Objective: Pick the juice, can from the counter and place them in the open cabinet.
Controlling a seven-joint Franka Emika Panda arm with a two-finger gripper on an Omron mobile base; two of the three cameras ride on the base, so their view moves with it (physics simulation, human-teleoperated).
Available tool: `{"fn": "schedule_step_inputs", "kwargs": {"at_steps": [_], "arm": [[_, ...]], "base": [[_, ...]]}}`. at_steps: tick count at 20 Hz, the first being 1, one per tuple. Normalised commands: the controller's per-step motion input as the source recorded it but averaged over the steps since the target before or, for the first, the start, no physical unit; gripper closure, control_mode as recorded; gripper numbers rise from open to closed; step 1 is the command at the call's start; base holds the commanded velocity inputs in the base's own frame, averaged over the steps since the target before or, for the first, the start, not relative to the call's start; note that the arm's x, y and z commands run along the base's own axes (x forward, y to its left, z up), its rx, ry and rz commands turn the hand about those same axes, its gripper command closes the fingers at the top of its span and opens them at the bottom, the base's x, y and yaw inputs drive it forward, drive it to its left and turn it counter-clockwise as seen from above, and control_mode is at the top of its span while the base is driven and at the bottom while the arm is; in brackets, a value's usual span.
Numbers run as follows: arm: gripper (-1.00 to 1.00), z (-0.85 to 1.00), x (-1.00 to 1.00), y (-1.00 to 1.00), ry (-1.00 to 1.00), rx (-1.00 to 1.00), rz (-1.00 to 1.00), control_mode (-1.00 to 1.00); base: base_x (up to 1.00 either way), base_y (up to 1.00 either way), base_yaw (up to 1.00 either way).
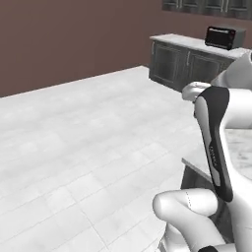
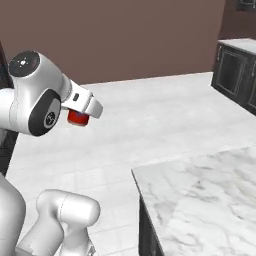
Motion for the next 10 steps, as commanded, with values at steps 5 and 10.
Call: {"fn": "schedule_step_inputs", "kwargs": {"at_steps": [5, 10], "arm": [[1.0, 0.0, 0.0, 0.0, 0.0, 0.0, 0.0, 1.0], [1.0, 0.0, 0.0, 0.0, 0.0, 0.0, 0.0, 1.0]], "base": [[0.0, -0.01, 1.0], [0.0, -0.29, 0.97]]}}
